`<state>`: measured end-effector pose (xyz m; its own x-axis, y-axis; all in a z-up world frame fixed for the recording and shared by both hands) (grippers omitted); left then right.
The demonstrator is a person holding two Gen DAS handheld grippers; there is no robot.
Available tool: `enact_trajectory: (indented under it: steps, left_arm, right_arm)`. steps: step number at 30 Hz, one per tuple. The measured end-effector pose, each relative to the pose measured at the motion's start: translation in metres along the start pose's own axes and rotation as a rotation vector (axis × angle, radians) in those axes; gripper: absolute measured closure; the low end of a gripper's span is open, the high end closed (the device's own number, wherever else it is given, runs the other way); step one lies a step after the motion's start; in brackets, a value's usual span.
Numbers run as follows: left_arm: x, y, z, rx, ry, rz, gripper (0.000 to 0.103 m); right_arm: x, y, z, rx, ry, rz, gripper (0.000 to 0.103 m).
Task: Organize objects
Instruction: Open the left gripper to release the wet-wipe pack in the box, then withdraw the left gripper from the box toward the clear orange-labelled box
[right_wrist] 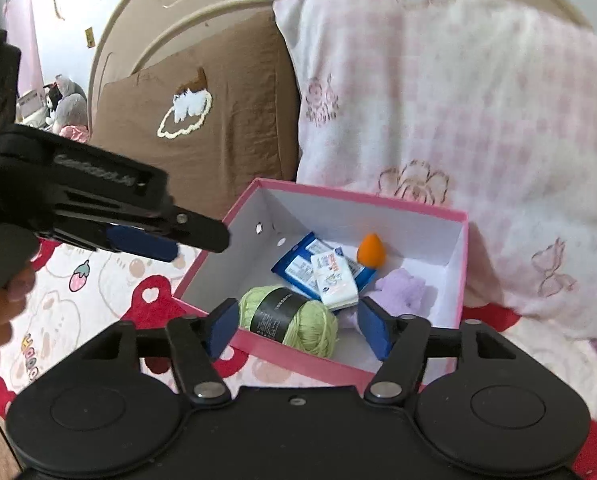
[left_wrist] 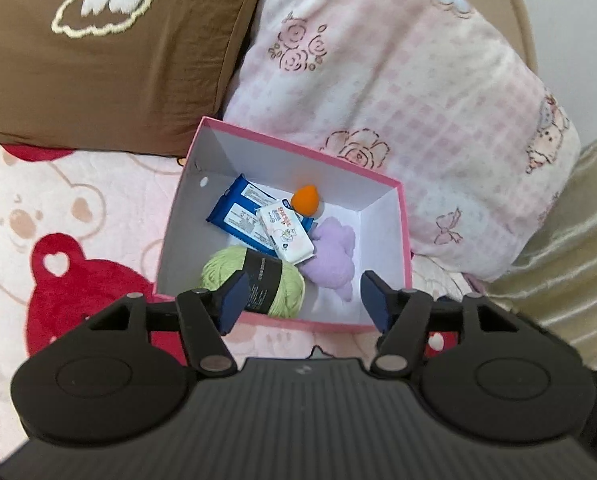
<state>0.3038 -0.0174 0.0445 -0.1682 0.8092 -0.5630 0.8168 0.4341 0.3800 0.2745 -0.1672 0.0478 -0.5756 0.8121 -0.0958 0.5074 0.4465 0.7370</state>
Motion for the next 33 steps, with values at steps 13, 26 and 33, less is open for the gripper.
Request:
enact_trajectory:
  steps: [13,26,33]
  left_arm:
    - [0.005,-0.038,-0.050,0.006,0.027,0.094,0.007]
    - [0.009,-0.065,-0.063,0.048,0.055,0.163,0.002]
    - [0.007,-0.084,-0.070,0.077,0.029,0.206,0.000]
  right_arm:
    - [0.018,-0.005,-0.050,0.022,-0.017,-0.049,0.010]
    - [0.020,-0.031,-0.077,0.030,0.053,-0.022,0.008]
    - [0.019,-0.050,-0.086,0.080,0.095,-0.029,0.008]
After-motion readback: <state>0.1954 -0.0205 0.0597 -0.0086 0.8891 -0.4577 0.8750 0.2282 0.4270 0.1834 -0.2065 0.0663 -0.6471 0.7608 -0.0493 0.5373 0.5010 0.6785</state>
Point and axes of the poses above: each gripper's, at about its wrist camera, not at the fingertips, and z roughly the way its jaws point, x to its left, y to its top, the point moved 5 cm from there along z, roughly the way its jaws point, and after that the axes turned 15 degrees about -z, right-handed, at the moved point
